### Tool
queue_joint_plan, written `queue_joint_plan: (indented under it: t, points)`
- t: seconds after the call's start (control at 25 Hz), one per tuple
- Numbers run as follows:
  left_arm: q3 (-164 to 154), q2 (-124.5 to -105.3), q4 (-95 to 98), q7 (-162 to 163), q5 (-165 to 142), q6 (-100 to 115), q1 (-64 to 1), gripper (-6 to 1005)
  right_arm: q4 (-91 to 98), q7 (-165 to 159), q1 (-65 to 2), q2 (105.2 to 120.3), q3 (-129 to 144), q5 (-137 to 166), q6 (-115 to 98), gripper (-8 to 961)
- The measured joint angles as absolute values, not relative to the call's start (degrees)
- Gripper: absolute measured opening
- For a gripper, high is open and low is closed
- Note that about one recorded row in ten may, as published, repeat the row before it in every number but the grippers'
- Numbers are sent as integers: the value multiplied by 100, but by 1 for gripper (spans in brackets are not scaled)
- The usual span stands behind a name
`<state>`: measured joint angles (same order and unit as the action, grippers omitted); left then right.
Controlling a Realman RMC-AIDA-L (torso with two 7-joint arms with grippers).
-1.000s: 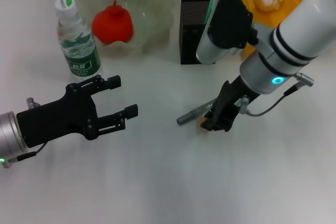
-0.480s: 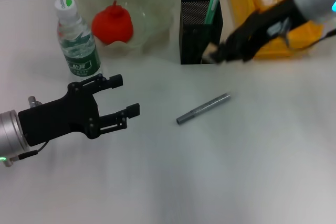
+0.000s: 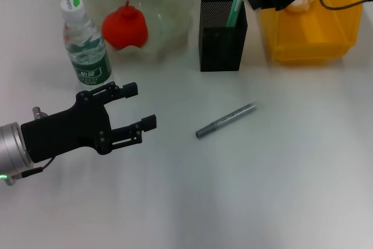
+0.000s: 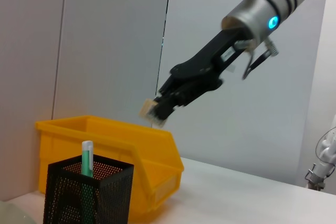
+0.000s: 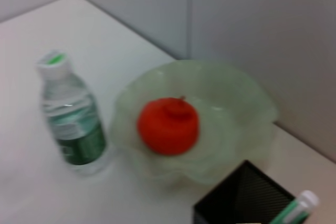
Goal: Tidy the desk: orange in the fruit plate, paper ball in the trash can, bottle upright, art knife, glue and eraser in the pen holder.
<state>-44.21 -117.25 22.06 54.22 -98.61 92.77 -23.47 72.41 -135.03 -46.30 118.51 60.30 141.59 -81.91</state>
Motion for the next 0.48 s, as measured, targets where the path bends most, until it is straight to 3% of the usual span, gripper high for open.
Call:
queue_joint_plan:
  t: [0.48]
  points:
    - [-4421,-11725,2215,5423,-9861,9308,-2347,795,5901,-13490,-5034,11916,6625,14388,-6690,147]
